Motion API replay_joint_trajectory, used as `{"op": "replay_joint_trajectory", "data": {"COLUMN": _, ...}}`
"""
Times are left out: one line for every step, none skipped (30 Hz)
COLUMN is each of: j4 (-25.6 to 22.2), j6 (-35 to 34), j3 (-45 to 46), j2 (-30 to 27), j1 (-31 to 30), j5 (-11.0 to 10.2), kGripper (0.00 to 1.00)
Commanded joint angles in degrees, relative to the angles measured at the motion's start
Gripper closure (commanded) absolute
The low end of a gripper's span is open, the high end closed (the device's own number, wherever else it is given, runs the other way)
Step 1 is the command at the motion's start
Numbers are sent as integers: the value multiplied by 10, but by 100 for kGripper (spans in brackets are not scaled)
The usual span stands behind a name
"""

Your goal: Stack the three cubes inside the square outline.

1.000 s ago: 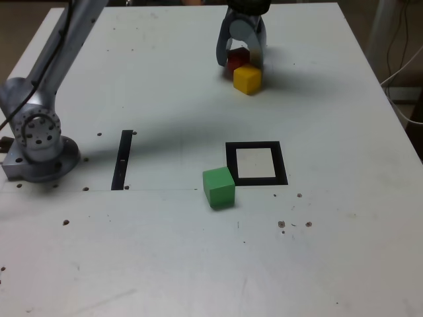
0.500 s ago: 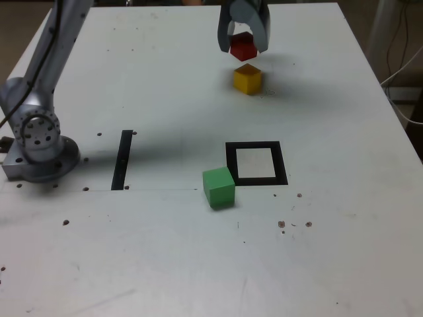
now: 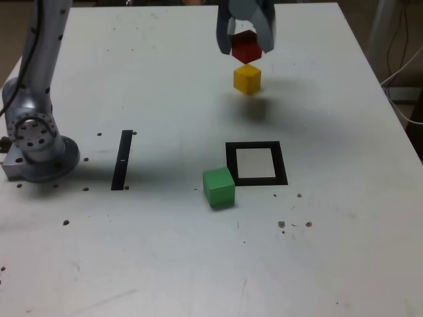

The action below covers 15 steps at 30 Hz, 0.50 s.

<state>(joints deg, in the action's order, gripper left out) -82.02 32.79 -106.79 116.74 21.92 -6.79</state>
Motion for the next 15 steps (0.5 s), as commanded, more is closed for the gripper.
{"op": "replay_joint_trajectory", "data": {"j4": 0, "j6": -25, "j3": 21, "j2": -14, "j1": -21, "j5": 5, "kGripper": 61}}
{"op": "replay_joint_trajectory", "data": {"j4": 1, "j6": -34, "j3": 27, "j2": -18, "j1": -30, "j5": 7, "kGripper": 61}}
{"op": "replay_joint_trajectory", "data": {"j4": 1, "j6": -43, "j3": 33, "j2": -21, "j1": -38, "j5": 7, "kGripper": 61}}
{"op": "replay_joint_trajectory", "data": {"j4": 2, "j6": -51, "j3": 39, "j2": -23, "j1": -47, "j5": 8, "kGripper": 61}}
{"op": "replay_joint_trajectory", "data": {"j4": 2, "j6": -59, "j3": 44, "j2": -26, "j1": -55, "j5": 8, "kGripper": 61}}
{"op": "replay_joint_trajectory", "data": {"j4": 3, "j6": -67, "j3": 49, "j2": -29, "j1": -63, "j5": 9, "kGripper": 61}}
{"op": "replay_joint_trajectory", "data": {"j4": 4, "j6": -75, "j3": 54, "j2": -31, "j1": -71, "j5": 9, "kGripper": 61}}
{"op": "replay_joint_trajectory", "data": {"j4": 5, "j6": -83, "j3": 59, "j2": -34, "j1": -79, "j5": 9, "kGripper": 61}}
{"op": "replay_joint_trajectory", "data": {"j4": 6, "j6": -91, "j3": 64, "j2": -36, "j1": -87, "j5": 9, "kGripper": 61}}
{"op": "replay_joint_trajectory", "data": {"j4": 7, "j6": -99, "j3": 69, "j2": -39, "j1": -95, "j5": 9, "kGripper": 61}}
{"op": "replay_joint_trajectory", "data": {"j4": 9, "j6": -111, "j3": 75, "j2": -43, "j1": -106, "j5": 10, "kGripper": 61}}
{"op": "replay_joint_trajectory", "data": {"j4": 11, "j6": -120, "j3": 80, "j2": -45, "j1": -114, "j5": 10, "kGripper": 61}}
{"op": "replay_joint_trajectory", "data": {"j4": 12, "j6": -129, "j3": 85, "j2": -47, "j1": -123, "j5": 11, "kGripper": 61}}
{"op": "replay_joint_trajectory", "data": {"j4": 14, "j6": -139, "j3": 90, "j2": -49, "j1": -131, "j5": 12, "kGripper": 61}}
{"op": "replay_joint_trajectory", "data": {"j4": 17, "j6": -148, "j3": 95, "j2": -50, "j1": -140, "j5": 13, "kGripper": 61}}
